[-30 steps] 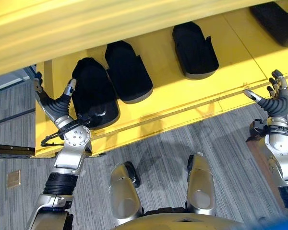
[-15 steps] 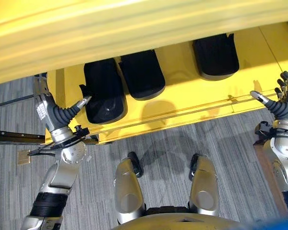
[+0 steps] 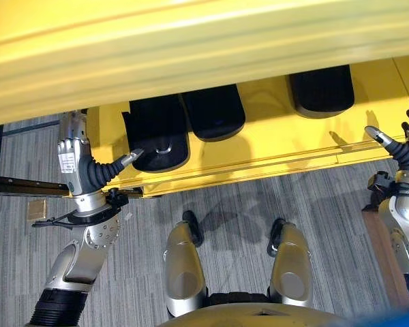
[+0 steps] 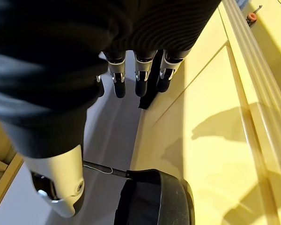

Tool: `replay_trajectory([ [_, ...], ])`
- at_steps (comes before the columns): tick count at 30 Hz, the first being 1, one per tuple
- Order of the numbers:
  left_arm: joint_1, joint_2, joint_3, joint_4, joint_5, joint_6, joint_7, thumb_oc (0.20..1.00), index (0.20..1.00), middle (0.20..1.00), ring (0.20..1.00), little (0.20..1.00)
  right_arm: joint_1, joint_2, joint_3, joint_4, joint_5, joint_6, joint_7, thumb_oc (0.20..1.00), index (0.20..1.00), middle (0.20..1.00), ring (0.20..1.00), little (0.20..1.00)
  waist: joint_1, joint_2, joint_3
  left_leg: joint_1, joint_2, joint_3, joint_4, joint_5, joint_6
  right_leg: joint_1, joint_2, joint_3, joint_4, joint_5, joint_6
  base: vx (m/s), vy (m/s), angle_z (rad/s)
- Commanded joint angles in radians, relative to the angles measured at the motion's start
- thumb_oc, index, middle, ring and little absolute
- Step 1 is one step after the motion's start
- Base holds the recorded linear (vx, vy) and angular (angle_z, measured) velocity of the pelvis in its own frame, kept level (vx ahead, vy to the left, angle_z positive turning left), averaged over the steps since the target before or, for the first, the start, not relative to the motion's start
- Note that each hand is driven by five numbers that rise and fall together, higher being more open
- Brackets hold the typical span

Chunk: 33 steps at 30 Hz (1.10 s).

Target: Move parts from the plastic box to the shelf.

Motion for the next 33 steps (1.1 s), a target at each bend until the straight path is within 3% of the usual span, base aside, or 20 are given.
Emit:
replay_trajectory([
  [1,0.001,0.093,0.006,-0.095,0.040,-0.042,-0.041,1.000,1.000,1.000,1.000,1.000,-0.026,0.028,-0.041,-0.016,-0.006,-0.095,-0.021,1.000,1.000,1.000,1.000,1.000,-0.003,-0.024,-0.020,0.063,-0.059,0.049,0.021,-0.110,0.088,0.034,0.021,-0.072,-0.017,0.036,-0.021,-0.01,-0.024,0.13],
  [12,0.011,0.141,-0.051,-0.094,0.098,-0.031,-0.133,1.000,1.000,1.000,1.000,1.000,-0.059,-0.002,-0.049,0.009,0.009,-0.107,-0.022,1.000,1.000,1.000,1.000,1.000,-0.003,-0.014,-0.008,0.076,-0.064,0.057,-0.005,-0.099,0.086,0.051,0.027,-0.082,-0.054,0.051,-0.019,-0.01,-0.001,0.01],
  [31,-0.036,0.203,-0.214,-0.014,0.169,-0.002,-0.201,1.000,1.000,1.000,1.000,1.000,-0.141,-0.041,0.015,0.071,0.014,-0.105,-0.007,1.000,1.000,1.000,1.000,1.000,-0.005,-0.003,-0.001,0.076,-0.072,0.053,-0.018,-0.089,0.090,0.047,0.024,-0.080,-0.048,0.056,-0.020,0.00,0.000,0.00],
  [33,-0.046,0.203,-0.237,-0.008,0.155,0.033,-0.245,1.000,1.000,1.000,1.000,1.000,-0.148,-0.042,0.022,0.076,0.013,-0.108,-0.007,1.000,1.000,1.000,1.000,1.000,-0.006,-0.004,-0.001,0.076,-0.071,0.053,-0.018,-0.088,0.090,0.047,0.025,-0.079,-0.048,0.058,-0.019,0.00,0.000,0.00],
])
